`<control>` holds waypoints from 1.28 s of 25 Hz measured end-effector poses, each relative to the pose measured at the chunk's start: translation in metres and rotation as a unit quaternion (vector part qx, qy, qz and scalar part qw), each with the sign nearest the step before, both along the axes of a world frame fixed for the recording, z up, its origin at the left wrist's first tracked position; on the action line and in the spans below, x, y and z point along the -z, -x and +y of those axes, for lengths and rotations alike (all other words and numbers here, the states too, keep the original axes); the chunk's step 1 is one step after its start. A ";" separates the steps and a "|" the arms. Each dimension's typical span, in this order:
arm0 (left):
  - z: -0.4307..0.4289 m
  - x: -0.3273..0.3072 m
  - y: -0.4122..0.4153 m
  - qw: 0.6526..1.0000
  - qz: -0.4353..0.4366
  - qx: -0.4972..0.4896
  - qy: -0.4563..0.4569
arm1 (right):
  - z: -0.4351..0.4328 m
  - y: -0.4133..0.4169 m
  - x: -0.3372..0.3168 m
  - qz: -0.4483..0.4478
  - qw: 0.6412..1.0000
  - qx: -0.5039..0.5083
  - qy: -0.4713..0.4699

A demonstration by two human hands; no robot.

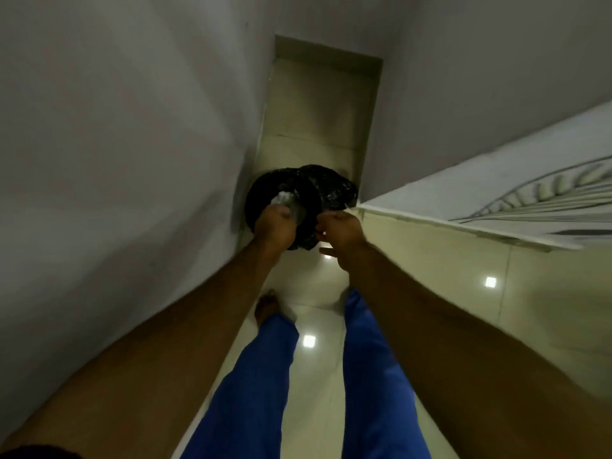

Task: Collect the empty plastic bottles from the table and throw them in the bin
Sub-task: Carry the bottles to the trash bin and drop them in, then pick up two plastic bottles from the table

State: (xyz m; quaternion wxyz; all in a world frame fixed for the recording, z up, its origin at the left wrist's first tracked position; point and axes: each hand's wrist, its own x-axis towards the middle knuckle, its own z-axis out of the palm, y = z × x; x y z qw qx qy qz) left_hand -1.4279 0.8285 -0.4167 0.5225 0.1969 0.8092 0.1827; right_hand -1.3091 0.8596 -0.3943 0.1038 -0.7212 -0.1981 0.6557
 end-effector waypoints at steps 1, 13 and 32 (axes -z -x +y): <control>0.000 -0.033 -0.011 0.999 0.010 0.022 -0.022 | -0.006 -0.011 -0.036 0.006 1.000 0.012 -0.015; 0.006 -0.382 -0.298 0.920 -0.158 0.288 -0.215 | -0.115 -0.326 -0.372 -0.005 0.905 0.343 -0.251; 0.013 -0.522 -0.915 0.683 -0.301 0.591 -0.307 | -0.189 -0.847 -0.488 -0.173 0.684 0.621 -0.341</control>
